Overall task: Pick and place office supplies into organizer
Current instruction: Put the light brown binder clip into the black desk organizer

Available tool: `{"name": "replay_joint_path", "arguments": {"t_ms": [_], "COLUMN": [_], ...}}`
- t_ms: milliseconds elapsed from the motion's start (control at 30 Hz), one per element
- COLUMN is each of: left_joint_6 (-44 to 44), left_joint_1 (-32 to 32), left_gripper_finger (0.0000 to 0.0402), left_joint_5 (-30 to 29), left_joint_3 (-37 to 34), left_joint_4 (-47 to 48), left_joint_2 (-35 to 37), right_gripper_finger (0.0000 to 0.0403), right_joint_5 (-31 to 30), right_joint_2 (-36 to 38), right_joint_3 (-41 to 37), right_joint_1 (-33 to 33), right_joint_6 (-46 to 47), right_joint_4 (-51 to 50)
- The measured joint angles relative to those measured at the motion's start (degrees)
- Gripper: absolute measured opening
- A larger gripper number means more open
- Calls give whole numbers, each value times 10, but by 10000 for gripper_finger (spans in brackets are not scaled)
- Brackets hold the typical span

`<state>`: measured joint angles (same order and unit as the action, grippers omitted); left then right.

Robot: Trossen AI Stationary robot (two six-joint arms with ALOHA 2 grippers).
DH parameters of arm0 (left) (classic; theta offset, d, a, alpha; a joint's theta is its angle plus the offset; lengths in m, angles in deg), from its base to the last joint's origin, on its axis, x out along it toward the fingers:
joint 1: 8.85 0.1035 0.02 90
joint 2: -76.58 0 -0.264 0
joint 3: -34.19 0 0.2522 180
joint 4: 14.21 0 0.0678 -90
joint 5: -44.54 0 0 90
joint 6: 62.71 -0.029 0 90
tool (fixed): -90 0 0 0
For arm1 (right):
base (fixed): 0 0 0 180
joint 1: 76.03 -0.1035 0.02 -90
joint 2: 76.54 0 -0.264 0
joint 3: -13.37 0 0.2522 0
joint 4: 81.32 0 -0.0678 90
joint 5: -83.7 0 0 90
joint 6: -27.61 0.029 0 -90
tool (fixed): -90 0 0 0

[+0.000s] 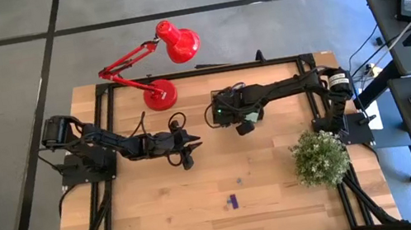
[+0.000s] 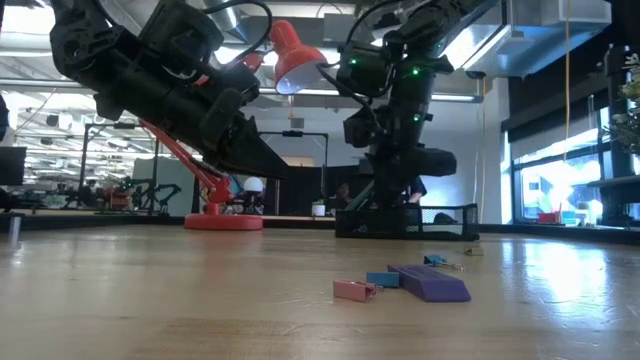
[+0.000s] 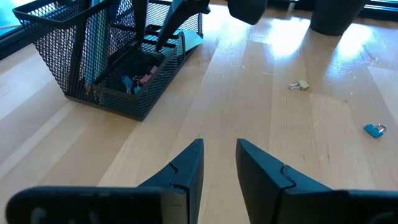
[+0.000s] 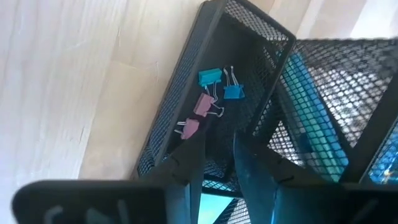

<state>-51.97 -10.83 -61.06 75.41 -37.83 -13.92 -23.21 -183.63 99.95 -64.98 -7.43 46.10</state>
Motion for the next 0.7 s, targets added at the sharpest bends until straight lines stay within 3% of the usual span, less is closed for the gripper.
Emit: {"name": "replay_joint_path", "arguments": {"t_ms": [300,433,700], "left_joint_6": [0,0,0], "left_joint_1": [0,0,0], "left_gripper_finger": [88,88,88], "left_joint_5": [0,0,0], "left_joint_3": [0,0,0], "left_joint_4": [0,0,0], "left_joint_2": [0,0,0], "right_gripper_finger": [91,91,91], "right_joint_5": [5,9,152], "right_joint_2": [1,1,1], "right_joint_3": [48,57,55], "right_joint_1": [-62,-95,-148], "right_joint_6": [107,216,365], "right_joint_4": [-83,-140,-195]}}
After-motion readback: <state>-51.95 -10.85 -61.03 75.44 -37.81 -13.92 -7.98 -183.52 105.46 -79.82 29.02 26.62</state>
